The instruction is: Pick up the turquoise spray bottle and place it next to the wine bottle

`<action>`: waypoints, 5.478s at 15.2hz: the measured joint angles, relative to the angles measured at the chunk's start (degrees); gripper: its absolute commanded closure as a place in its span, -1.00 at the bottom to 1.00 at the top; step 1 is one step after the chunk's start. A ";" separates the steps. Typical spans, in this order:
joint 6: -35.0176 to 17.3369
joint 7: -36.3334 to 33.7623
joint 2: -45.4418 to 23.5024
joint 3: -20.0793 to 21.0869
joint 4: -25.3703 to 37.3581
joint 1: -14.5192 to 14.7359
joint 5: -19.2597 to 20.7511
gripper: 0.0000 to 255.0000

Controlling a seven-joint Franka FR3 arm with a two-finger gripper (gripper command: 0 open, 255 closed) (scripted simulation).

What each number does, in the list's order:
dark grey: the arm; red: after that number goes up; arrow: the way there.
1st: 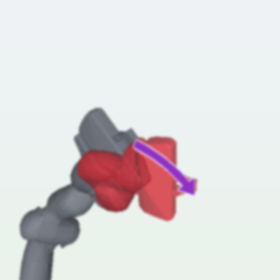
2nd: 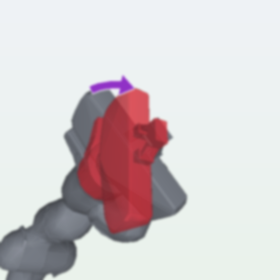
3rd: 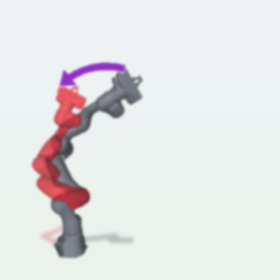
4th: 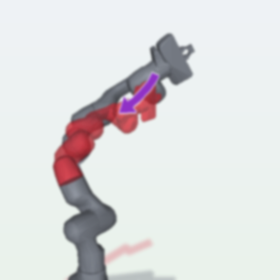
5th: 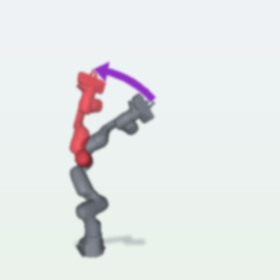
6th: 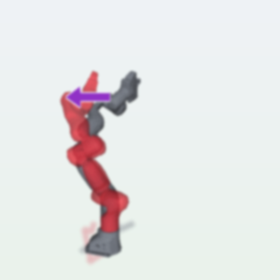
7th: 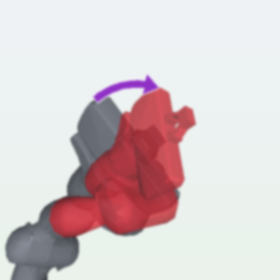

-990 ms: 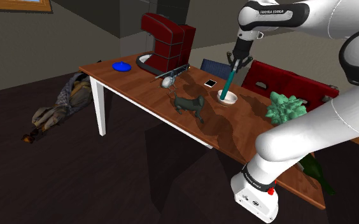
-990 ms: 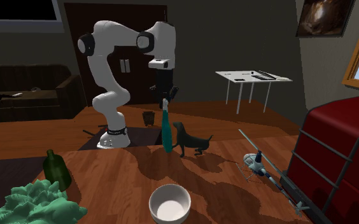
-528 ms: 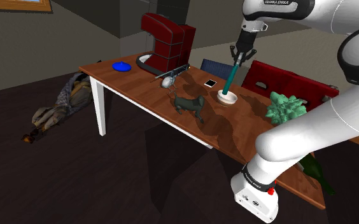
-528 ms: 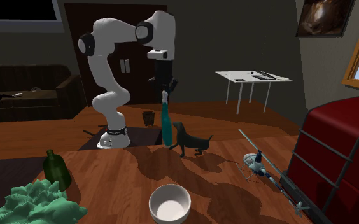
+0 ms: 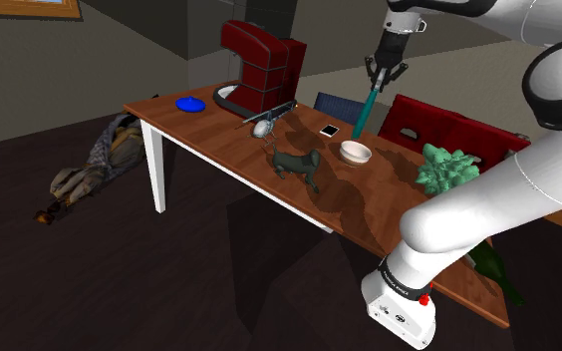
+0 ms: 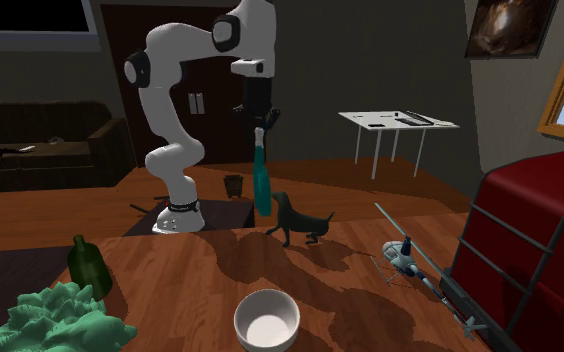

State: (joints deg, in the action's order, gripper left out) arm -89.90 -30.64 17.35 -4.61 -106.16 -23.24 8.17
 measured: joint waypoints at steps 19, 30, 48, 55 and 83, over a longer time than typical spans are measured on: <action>12.45 5.02 -0.89 -1.92 13.89 -1.25 0.64 1.00; 12.57 17.43 10.73 -10.18 4.61 -5.38 5.42 1.00; 10.23 34.88 18.41 -23.93 -0.52 -9.98 13.79 1.00; 5.68 33.64 21.25 -24.34 -7.92 -10.72 14.87 1.00; -13.32 29.82 26.38 -29.31 -31.97 -13.22 20.27 1.00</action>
State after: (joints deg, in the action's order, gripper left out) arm -103.21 -0.82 43.74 -33.92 -138.14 -36.47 28.44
